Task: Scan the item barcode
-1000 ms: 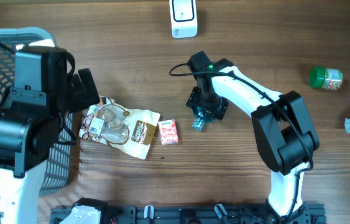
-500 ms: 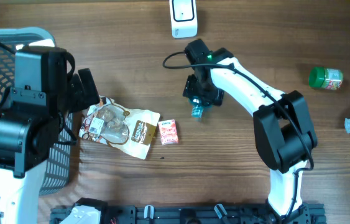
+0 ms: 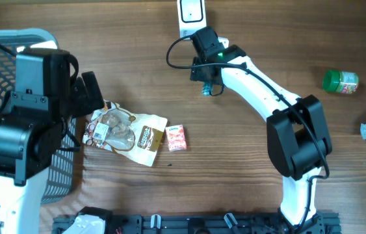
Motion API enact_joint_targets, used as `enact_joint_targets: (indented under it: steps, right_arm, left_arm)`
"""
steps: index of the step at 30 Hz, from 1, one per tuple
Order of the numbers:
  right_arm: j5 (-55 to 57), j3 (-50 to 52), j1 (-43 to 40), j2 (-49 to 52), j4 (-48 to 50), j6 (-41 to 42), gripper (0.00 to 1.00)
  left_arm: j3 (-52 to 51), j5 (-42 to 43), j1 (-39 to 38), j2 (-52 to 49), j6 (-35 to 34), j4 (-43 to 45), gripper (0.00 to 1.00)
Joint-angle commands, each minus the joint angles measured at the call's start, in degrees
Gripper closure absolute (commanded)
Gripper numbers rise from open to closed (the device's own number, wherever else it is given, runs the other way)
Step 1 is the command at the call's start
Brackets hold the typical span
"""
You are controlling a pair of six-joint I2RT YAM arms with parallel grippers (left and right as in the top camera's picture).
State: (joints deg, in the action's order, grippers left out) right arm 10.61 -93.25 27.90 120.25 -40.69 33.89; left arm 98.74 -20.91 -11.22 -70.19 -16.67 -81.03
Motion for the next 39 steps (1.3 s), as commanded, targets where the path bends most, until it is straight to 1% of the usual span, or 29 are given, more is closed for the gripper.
enact_joint_targets:
  steps: [1, 4, 8, 12, 15, 20, 24, 28, 30, 32, 36, 39]
  right_arm:
    - [2.27, -5.86, -0.24, 0.39, 1.16, -2.36, 0.44]
    - [2.56, -8.52, -0.24, 0.39, 3.5, -2.38, 0.44]
    - [3.15, -8.63, -0.33, 0.42, 9.68, -2.16, 0.44]
    - [2.91, -8.63, -2.51, 0.42, 15.96, 1.29, 0.44]
    - [-1.22, -8.66, -4.2, 1.27, 20.24, 3.87, 0.46]
    - [-9.68, -9.51, -4.57, 6.38, 24.2, 8.55, 0.46]
    - [-10.14, -11.1, -4.52, 8.15, 25.9, 8.7, 0.46]
    - [-10.12, -11.13, -4.5, 8.44, 31.1, 8.72, 0.46]
    - [-10.1, -11.52, -4.5, 9.97, 34.84, 11.21, 0.46]
    - [-10.58, -13.22, -4.46, 11.96, 35.78, 12.61, 0.46]
    - [-10.78, -21.03, -3.34, 17.0, 33.99, 12.61, 0.47]
    - [-10.58, -22.16, -2.62, 17.81, 33.55, 13.38, 0.48]
  left_arm:
    - [-0.15, 0.74, 0.15, 0.0, -0.33, -0.07, 0.0]
    - [-0.15, 0.74, 0.15, 0.0, -0.33, -0.07, 0.0]
    - [-0.15, 0.74, 0.15, 0.0, -0.33, -0.07, 0.0]
    - [-0.15, 0.76, 0.15, 0.0, -0.33, -0.07, 0.0]
    - [-0.15, 0.74, 0.15, 0.0, -0.33, -0.07, 0.0]
    - [-0.15, 0.74, 0.15, 0.0, -0.33, -0.07, 0.0]
    - [-0.15, 0.74, 0.15, 0.0, -0.33, -0.07, 0.0]
    - [-0.15, 0.74, 0.15, 0.0, -0.33, -0.07, 0.0]
    - [-0.15, 0.74, 0.15, 0.0, -0.33, -0.04, 0.0]
    - [-0.15, 0.74, 0.15, 0.0, -0.33, -0.07, 0.0]
    - [-0.15, 0.74, 0.15, 0.0, -0.33, -0.07, 0.0]
    - [-0.15, 0.74, 0.15, 0.0, -0.33, -0.07, 0.0]
